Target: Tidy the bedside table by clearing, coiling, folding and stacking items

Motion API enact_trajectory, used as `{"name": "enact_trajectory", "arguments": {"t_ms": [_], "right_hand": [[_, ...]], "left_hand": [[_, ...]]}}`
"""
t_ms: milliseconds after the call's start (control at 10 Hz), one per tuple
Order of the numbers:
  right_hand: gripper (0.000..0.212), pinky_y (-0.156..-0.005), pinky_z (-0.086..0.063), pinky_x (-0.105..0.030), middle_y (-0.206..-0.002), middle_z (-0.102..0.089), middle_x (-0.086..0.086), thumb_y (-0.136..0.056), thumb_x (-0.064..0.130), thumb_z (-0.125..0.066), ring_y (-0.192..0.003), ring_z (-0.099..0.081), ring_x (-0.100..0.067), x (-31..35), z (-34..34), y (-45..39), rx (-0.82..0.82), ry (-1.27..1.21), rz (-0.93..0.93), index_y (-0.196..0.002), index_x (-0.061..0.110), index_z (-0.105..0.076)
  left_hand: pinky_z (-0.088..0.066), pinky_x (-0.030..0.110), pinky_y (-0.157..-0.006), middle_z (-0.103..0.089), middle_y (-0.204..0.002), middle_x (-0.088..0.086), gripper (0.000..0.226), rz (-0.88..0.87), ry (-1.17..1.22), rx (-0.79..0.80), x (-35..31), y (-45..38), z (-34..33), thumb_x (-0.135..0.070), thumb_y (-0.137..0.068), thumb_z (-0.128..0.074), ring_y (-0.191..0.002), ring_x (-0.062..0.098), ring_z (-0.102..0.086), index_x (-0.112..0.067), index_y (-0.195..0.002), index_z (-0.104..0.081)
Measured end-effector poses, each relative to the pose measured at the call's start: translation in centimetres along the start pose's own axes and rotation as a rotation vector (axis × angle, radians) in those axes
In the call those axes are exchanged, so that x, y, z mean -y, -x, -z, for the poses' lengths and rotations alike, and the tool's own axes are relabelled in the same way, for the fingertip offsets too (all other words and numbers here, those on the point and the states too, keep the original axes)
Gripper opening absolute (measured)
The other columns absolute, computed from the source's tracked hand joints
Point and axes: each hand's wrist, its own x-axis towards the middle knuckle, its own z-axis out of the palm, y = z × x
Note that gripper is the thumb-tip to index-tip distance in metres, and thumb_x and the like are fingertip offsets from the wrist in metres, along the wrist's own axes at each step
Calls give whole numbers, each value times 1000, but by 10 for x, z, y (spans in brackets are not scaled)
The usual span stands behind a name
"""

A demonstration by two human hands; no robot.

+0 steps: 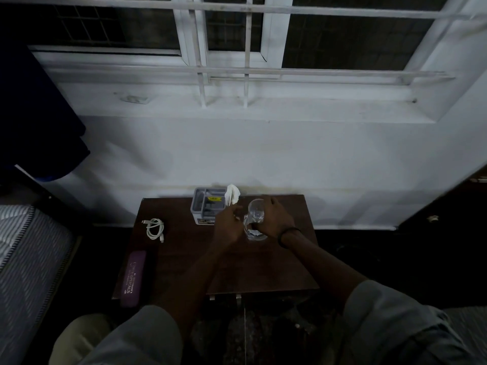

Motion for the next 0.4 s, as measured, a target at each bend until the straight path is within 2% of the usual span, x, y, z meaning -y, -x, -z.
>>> {"name": "enact_trajectory", "arguments": {"t_ms": [200,300,400], "right_hand": [[99,-92,-52,-42,-128,-49,-4,-52,71,-66,-118,-53,-26,-9,-3,0,17,25,-38,-135,23,-40],[104,-96,-50,-42,-136,-48,-7,-55,68,-71,-122,-52,-28,-1,11,11,-6,2,-40,-140,19,-35],[105,-100,-46,-43,-142,-44,-11,-63,65,-72,-128,-48,-32,9,25,22,-18,8,-24,-145,15,-29]], "left_hand": [[-45,26,-85,-72,-106,20,30,-13,5,-63,20,16,15,8,-81,-56,-103,31,-67,2,-108,-69],[-42,22,-85,-74,-105,15,27,9,-30,-47,33,21,23,6,-82,-56,-103,28,-67,-2,-103,-71],[-48,29,-90,-74,-105,14,28,28,-53,-58,48,23,30,4,-82,-57,-103,29,-67,-4,-103,-72]]}}
